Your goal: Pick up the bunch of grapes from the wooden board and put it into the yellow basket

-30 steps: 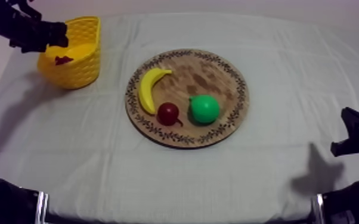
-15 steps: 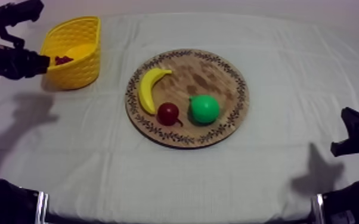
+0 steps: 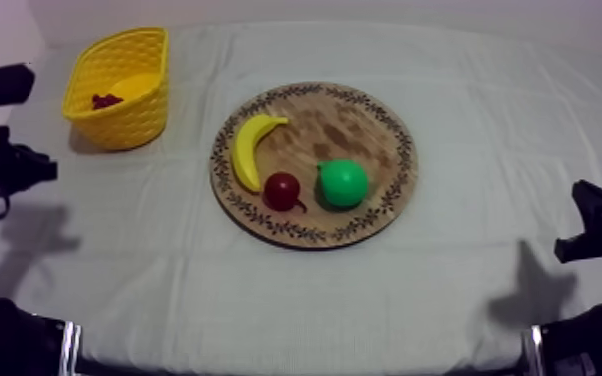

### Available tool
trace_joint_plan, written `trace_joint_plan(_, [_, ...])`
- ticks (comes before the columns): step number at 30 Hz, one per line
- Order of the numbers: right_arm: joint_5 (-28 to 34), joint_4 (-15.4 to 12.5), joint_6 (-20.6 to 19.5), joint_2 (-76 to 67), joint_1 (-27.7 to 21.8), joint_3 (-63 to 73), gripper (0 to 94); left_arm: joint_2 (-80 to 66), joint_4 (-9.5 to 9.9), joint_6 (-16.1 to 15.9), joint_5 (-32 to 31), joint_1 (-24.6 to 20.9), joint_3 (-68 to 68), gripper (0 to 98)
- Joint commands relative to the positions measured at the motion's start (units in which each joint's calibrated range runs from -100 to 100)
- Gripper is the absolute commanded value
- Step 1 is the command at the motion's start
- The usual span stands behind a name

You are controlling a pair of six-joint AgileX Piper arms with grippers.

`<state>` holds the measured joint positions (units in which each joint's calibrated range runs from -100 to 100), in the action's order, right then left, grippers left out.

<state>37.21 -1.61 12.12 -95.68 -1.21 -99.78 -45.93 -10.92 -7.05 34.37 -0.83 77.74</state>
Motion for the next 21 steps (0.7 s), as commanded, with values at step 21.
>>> trace_joint_plan(21, [0.0,0.0,0.0,0.0,0.0,0.0,0.5,-39.8,11.77,9.4,1.7,2.7,20.5,0.0])
